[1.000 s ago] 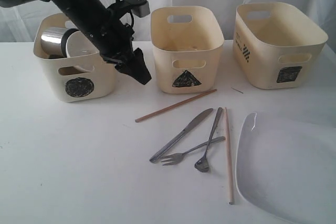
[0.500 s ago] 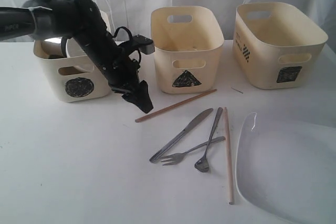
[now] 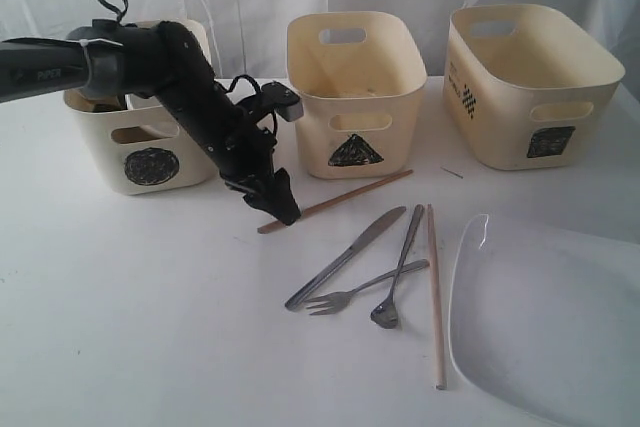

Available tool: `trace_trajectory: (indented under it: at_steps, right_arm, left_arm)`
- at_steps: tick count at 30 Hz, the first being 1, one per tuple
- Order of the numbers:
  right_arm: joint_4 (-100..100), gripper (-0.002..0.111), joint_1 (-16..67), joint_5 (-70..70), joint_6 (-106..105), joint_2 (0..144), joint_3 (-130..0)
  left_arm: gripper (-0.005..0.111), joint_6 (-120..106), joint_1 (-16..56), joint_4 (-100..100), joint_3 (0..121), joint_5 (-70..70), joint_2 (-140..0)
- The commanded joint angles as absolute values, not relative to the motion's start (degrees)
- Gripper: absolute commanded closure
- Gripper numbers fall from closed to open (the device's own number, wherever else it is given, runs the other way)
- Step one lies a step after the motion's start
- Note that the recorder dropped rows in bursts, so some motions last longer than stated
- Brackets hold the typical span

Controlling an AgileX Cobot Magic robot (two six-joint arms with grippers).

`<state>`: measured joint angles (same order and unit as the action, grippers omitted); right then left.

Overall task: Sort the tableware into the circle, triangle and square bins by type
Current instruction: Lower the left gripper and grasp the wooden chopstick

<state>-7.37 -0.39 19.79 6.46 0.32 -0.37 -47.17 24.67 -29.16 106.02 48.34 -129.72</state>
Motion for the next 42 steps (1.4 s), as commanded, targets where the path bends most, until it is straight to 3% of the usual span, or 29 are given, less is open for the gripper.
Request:
trace_trajectory:
  at_steps: [1, 16, 22, 24, 42]
  right_arm:
    - [-7.29, 0.108, -0.57, 19.65, 6.19, 0.0, 0.0]
    - [-7.29, 0.108, -0.57, 19.65, 6.19, 0.0, 0.0]
    - [-7.29, 0.108, -0.57, 19.65, 6.19, 0.0, 0.0]
    - [-7.29, 0.108, -0.57, 19.65, 6.19, 0.0, 0.0]
    - [-7.29, 0.108, -0.57, 19.65, 6.19, 0.0, 0.0]
  left_arm:
    - [0.042, -48.74, 26.0, -28.6, 105.71, 49.16, -130.52]
    - [0.049, -51.06, 27.59, -22.63, 105.93, 46.76, -133.35]
    - [0.087, -50.77, 27.59, -19.19, 105.93, 50.09, -133.35]
    - [0.095, -48.94, 27.59, -16.55, 105.93, 50.29, -133.35]
    - [0.107, -38.52, 28.04, -15.02, 105.93, 57.77, -132.42]
